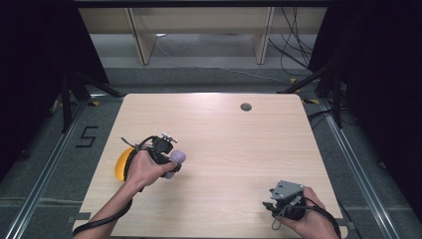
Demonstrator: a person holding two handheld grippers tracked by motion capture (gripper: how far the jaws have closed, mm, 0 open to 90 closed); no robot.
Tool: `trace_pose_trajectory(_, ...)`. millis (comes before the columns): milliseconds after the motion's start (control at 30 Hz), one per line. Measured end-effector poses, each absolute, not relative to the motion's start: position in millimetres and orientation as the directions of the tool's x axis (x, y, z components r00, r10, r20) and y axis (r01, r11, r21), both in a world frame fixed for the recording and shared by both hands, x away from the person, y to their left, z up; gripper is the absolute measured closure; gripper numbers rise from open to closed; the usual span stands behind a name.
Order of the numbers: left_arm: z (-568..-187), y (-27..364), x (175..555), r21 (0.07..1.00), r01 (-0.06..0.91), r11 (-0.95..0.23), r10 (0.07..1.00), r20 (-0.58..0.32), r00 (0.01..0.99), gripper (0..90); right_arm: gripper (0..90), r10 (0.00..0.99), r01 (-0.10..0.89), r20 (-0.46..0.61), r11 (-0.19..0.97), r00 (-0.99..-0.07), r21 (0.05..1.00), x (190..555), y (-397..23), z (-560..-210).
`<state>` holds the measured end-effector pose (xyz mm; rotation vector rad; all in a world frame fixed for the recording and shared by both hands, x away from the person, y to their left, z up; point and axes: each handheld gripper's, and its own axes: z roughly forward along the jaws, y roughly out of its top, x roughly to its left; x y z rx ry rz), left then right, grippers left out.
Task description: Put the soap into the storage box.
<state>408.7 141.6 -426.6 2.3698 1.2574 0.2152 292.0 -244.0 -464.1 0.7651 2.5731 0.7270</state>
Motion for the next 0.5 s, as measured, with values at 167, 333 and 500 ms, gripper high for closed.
trace_pose_trajectory(167,-425.9,143.1,403.8,0.456,0.748,-0.482,0.821,-0.063,0.568,49.3,51.9,0.584,0.397,-0.19,0.722,-0.789,0.567,291.9,-243.9,-463.8)
trace_pose_trajectory(333,-423.6,146.1,399.5,0.465,0.749,-0.473,0.822,-0.074,0.565,49.3,51.9,0.59,0.403,-0.186,0.716,-0.786,0.57,291.0,-243.4,-464.5)
trace_pose_trajectory(500,-423.5,149.8,393.6,0.468,0.752,-0.464,0.829,-0.07,0.555,49.3,51.8,0.592,0.405,-0.186,0.715,-0.784,0.571,291.3,-243.9,-463.8)
